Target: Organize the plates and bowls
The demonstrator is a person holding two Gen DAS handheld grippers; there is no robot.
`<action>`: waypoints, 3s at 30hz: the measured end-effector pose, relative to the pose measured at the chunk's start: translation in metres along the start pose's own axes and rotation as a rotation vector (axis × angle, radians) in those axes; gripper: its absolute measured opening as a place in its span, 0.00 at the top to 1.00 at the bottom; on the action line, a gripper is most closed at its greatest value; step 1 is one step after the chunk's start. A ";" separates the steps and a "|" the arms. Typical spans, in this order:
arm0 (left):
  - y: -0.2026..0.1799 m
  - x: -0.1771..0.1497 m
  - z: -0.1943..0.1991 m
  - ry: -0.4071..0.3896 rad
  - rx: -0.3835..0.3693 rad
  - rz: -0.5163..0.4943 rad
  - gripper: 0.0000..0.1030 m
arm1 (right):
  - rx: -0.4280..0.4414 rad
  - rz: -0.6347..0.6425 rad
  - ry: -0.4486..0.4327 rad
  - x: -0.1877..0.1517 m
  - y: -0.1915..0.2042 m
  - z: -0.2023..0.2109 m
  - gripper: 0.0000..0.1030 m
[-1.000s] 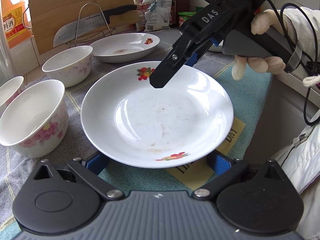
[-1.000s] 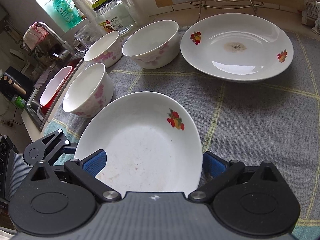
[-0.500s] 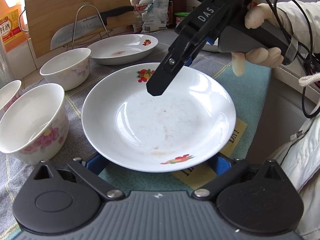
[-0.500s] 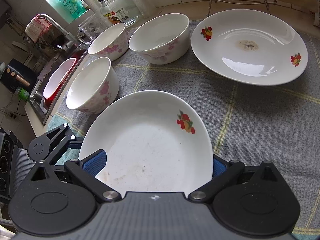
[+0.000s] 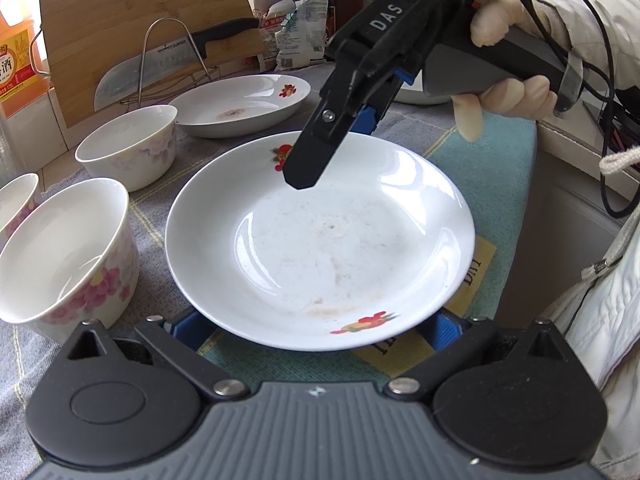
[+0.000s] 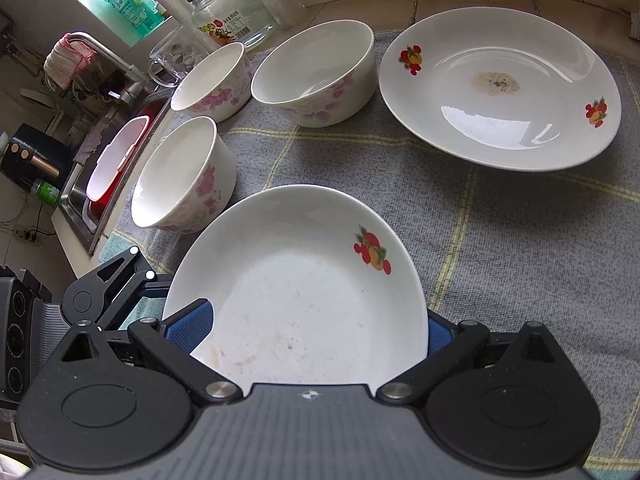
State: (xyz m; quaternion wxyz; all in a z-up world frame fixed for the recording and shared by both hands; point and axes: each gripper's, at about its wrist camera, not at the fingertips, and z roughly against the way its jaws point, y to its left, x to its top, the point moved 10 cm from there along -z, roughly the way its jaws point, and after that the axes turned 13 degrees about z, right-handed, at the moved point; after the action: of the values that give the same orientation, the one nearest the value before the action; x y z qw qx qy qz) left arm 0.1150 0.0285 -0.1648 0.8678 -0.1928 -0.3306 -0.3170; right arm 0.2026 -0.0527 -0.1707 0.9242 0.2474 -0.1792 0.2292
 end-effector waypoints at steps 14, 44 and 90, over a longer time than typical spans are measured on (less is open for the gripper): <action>-0.002 -0.002 0.004 -0.017 -0.011 -0.010 0.00 | -0.009 0.018 0.029 0.006 -0.001 -0.002 0.00; -0.005 0.006 0.000 0.016 -0.021 -0.001 0.01 | -0.012 0.018 0.054 0.003 -0.001 0.000 0.00; -0.083 0.081 -0.036 0.000 -0.078 -0.039 0.01 | -0.062 -0.012 -0.064 -0.027 -0.064 0.096 0.00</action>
State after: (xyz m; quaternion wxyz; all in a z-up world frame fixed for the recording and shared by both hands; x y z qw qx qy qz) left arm 0.1224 -0.0856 -0.1233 0.8532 -0.2200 -0.3217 -0.3466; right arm 0.1923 -0.1630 -0.1288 0.9266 0.2268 -0.2140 0.2101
